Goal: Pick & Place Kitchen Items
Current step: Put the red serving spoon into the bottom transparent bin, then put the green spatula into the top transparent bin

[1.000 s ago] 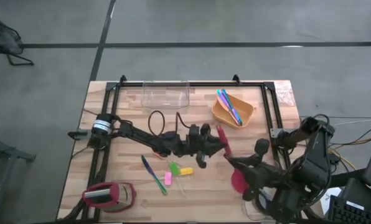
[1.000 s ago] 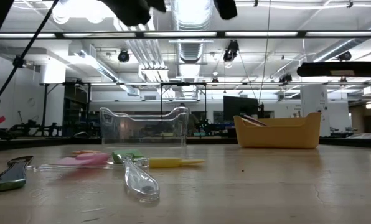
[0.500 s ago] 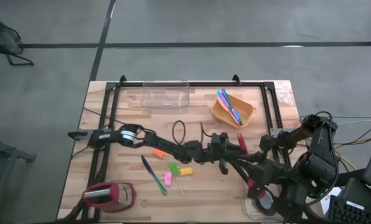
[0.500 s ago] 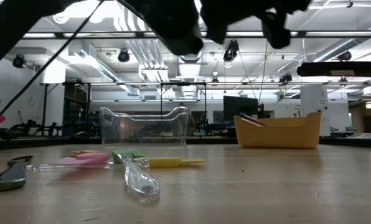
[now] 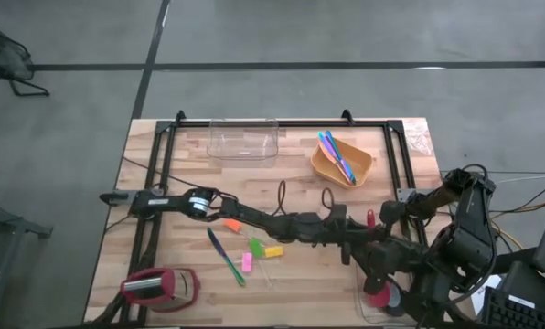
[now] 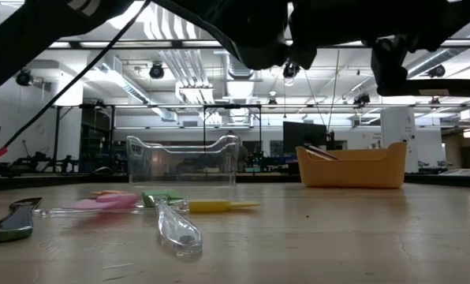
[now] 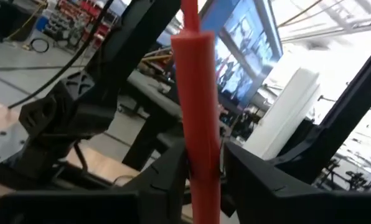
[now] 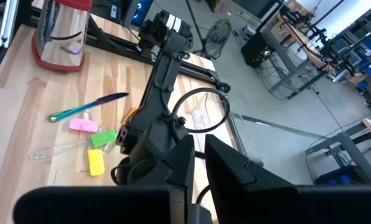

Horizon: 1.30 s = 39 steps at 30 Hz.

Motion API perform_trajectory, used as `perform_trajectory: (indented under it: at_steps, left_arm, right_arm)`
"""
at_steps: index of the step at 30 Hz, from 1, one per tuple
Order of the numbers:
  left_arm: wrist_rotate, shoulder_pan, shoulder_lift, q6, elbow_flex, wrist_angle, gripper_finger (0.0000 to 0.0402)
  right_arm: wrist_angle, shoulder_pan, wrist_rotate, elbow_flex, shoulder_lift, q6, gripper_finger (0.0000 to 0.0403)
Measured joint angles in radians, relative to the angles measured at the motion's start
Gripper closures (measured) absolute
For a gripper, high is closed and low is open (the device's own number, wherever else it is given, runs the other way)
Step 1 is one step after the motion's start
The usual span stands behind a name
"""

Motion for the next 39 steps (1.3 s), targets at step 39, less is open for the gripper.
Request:
perform_trajectory:
  at_steps: [39]
  left_arm:
    - [0.024,0.029,-0.271,0.304,0.196,-1.198,0.0163]
  right_arm:
    - [-0.001,-0.003,0.004,-0.002,0.001,0.0,0.0374]
